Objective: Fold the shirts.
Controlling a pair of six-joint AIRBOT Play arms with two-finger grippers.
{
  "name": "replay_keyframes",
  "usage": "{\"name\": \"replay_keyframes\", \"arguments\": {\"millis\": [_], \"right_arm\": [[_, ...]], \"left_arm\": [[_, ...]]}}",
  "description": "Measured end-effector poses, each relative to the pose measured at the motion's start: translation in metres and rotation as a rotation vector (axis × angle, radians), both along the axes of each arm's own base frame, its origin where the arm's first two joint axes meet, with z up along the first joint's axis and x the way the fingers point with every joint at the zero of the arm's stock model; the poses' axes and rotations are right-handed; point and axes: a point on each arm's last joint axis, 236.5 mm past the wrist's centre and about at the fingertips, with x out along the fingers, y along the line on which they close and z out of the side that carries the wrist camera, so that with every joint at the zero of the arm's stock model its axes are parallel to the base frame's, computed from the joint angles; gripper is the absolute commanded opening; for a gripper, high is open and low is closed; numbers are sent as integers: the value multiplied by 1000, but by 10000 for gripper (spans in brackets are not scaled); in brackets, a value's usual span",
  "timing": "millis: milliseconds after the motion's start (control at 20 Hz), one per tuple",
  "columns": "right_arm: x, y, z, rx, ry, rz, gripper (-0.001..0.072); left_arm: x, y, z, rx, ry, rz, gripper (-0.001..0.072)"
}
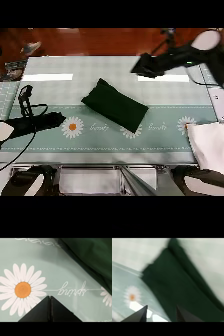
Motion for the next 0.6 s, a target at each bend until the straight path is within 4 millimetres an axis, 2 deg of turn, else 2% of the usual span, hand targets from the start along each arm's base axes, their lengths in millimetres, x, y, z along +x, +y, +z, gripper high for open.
{"name": "replay_keyframes", "arguments": {"millis": [100, 150, 250, 350, 450, 600], "right_arm": [[-31, -62, -12, -160, 5, -138, 408], [-47, -85, -24, -207, 17, -206, 408], [-78, -110, -57, -231, 63, -327, 408], [-102, -111, -96, -185, 136, -402, 408], [-120, -97, -133, -102, 221, -435, 408], [-129, -79, -171, -9, 319, -450, 408]], "left_arm": [[3, -1, 2, -13, -14, 9, 18], [3, -2, 3, -14, -15, 9, 18], [5, -2, 4, -20, -21, 14, 18], [6, -2, 5, -23, -26, 16, 17], [7, -3, 5, -25, -29, 18, 18], [7, -3, 5, -25, -31, 19, 18]]}}
